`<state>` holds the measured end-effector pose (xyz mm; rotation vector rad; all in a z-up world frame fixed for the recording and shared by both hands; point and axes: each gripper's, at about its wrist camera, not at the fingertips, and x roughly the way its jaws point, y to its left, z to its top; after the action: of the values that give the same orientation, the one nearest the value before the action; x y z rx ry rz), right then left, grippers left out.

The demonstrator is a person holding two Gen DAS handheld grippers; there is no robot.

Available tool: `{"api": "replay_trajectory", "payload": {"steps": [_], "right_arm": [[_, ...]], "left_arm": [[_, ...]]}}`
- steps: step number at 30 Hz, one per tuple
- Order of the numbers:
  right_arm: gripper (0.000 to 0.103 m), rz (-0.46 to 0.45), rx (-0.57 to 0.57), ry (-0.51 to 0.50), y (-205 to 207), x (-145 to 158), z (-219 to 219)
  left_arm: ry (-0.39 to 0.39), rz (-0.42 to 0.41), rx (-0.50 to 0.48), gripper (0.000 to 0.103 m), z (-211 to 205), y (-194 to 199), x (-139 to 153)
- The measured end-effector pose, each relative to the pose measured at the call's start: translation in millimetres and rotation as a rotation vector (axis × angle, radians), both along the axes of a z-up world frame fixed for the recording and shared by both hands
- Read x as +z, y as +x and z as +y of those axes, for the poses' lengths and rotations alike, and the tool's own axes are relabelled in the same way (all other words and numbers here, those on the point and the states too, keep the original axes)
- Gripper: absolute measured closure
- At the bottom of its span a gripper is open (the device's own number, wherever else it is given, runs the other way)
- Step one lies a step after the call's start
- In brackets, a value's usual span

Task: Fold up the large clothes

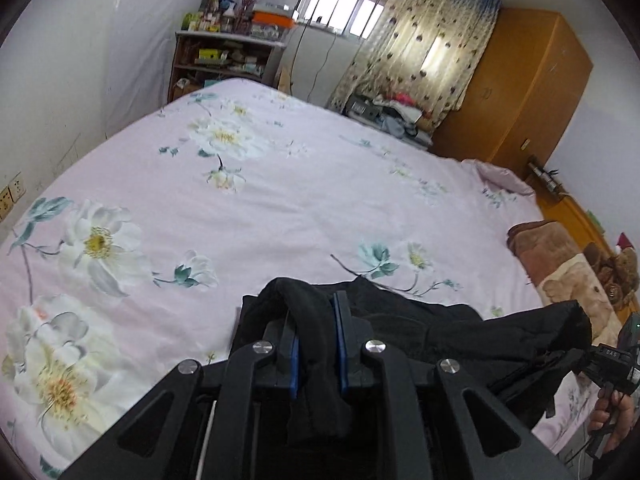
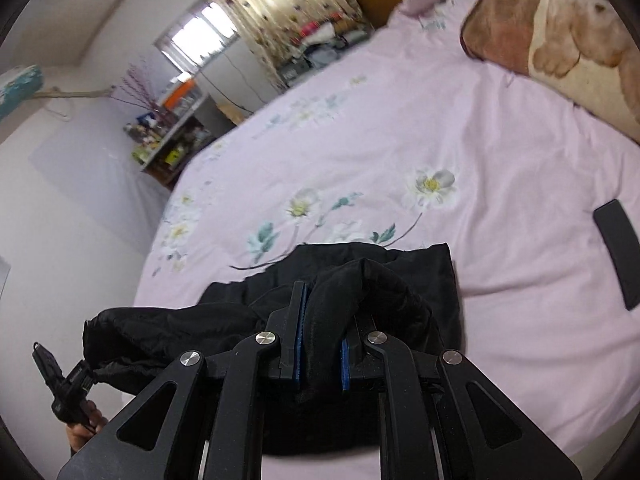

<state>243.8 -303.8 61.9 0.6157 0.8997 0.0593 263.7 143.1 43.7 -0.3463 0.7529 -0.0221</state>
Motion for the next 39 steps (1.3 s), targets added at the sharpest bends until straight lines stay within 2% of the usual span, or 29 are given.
{"api": "replay_trajectory", "payload": {"steps": [6,14,19,23,27,29,31,32,35,39], "right_arm": [[0.089,0.115,-0.007,-0.047,44,-47,3],[0.088,0.205,0.007,-0.075,76,-82,6],[0.084,0.219,0.01,-0.003,84,-94,-1],[0.079,0.194,0.021,0.061,81,-77,-11],[0.049,0.103,0.034,0.151,74,-54,-20],[0.047,0.067,0.026,0.176,70,-44,-24],[0.043,0.03,0.018,0.156,65,-36,-25],[0.042,0.015,0.017,0.132,63,-33,-23],[0.04,-0.05,0.017,0.048,54,-24,-20],[0.04,-0.039,0.06,-0.035,54,-35,-14]], "left_arm": [[0.023,0.078,0.006,0.088,-8,45,-40],[0.019,0.163,0.008,0.086,-12,75,-78],[-0.004,0.198,-0.018,0.082,-6,84,-80],[-0.074,0.187,-0.065,0.078,5,84,-64],[-0.176,0.139,-0.078,0.058,16,78,-46],[-0.202,0.116,-0.077,0.052,17,75,-39],[-0.209,0.079,-0.071,0.034,18,71,-31],[-0.184,0.044,-0.052,0.03,19,67,-25],[-0.135,-0.026,-0.021,0.026,21,61,-10],[-0.066,0.049,-0.06,0.025,12,73,-26]]}}
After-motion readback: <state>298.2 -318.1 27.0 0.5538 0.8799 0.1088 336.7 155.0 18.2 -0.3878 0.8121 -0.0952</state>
